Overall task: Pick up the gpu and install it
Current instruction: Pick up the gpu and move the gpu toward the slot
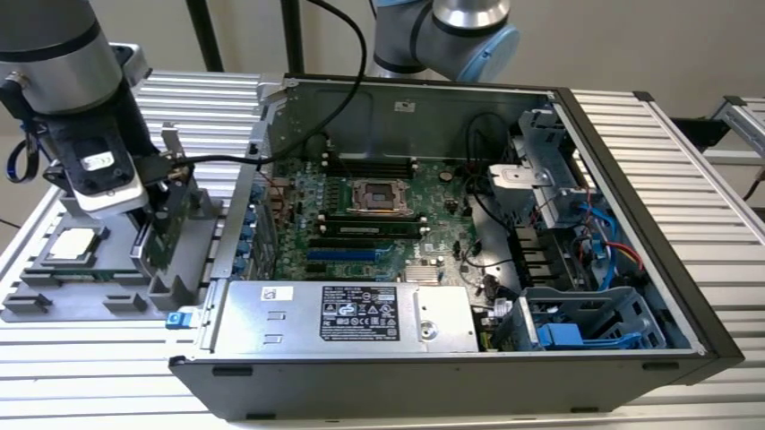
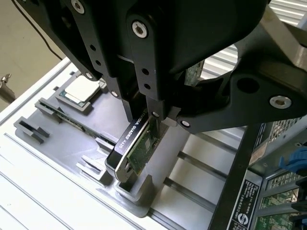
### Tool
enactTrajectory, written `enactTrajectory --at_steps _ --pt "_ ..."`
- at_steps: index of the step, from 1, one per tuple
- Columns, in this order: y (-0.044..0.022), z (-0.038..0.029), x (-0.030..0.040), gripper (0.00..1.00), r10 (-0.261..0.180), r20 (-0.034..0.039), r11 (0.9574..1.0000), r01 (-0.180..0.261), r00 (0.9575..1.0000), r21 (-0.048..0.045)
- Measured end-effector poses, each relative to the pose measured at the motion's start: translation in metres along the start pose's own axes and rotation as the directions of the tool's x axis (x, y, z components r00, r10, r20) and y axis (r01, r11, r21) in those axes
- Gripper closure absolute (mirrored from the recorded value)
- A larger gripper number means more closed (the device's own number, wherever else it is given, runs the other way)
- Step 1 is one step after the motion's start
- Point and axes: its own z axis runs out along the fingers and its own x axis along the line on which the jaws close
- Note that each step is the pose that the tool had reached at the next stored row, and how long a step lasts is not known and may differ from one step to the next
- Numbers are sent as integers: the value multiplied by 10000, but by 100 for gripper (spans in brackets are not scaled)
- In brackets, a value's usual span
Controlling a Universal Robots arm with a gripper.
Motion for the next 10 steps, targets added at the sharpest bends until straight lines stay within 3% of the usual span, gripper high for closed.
enactTrajectory --at_steps 10 --pt "1 -27 1 100 -21 -2 10000 21 10000 1"
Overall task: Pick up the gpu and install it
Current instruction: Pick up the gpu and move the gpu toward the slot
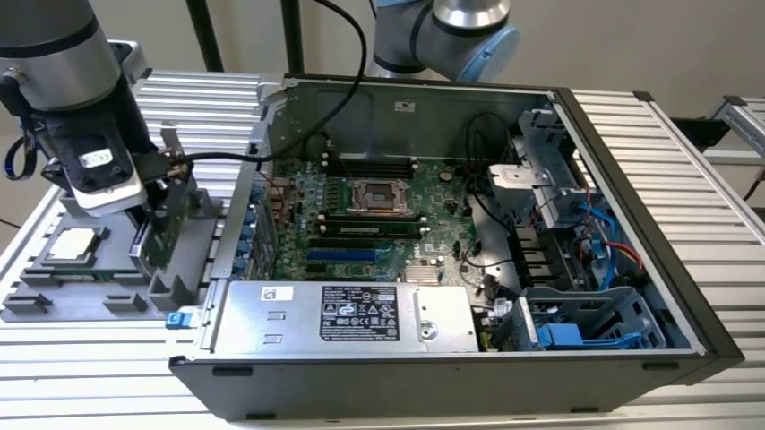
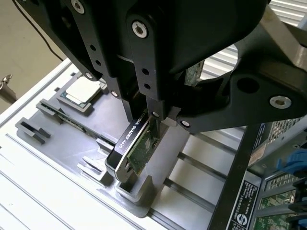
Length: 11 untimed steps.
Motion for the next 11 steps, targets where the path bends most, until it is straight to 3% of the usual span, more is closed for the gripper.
enactTrajectory --at_steps 11 --pt "2 -35 0 100 -25 1 10000 25 10000 -1"
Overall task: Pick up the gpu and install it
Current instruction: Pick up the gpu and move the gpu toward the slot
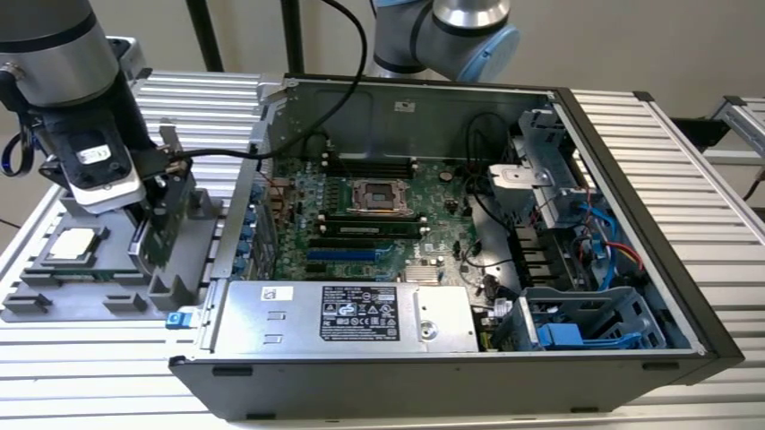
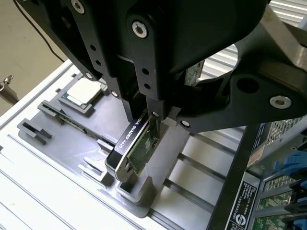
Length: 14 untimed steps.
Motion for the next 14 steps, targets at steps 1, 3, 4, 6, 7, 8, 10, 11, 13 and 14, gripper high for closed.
enactTrajectory --at_steps 1,3,4,6,7,8,10,11,13,14 --pt "0 -3 0 100 -2 -1 10000 2 10000 1" --pt "0 -8 -1 100 -9 -1 10000 9 10000 1" --pt "0 -10 -1 100 -11 -1 10000 11 10000 1" --pt "0 -15 -1 100 -15 -2 10000 15 10000 1" --pt "0 -17 -1 100 -18 -1 10000 18 10000 1" --pt "0 -19 0 100 -20 -1 10000 20 10000 0" --pt "0 -24 0 100 -24 -2 10000 24 10000 1" --pt "1 -27 0 100 -25 -2 10000 25 10000 1" --pt "1 -33 1 100 -30 -3 10000 30 10000 2" --pt "1 -35 1 100 -32 -3 10000 32 10000 2"
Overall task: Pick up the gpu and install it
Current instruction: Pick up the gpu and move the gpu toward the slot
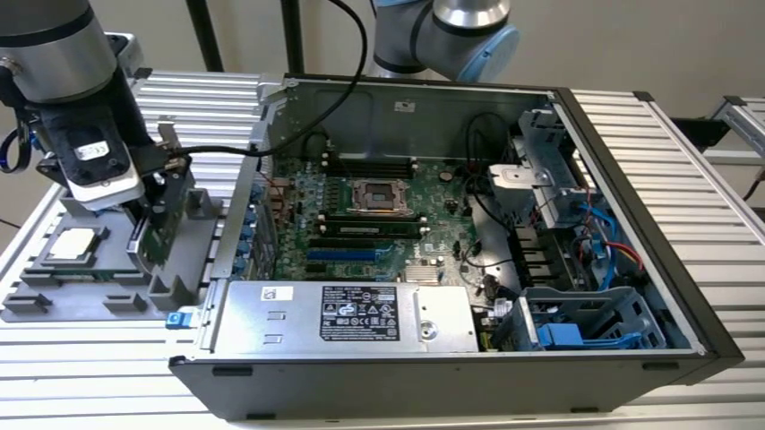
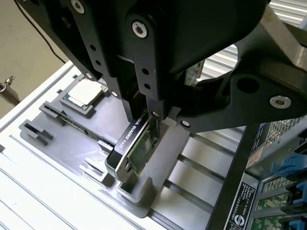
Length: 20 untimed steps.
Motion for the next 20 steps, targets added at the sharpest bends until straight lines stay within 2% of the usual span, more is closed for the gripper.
enactTrajectory --at_steps 20 --pt "2 -52 0 100 -64 -2 10000 64 10000 1"
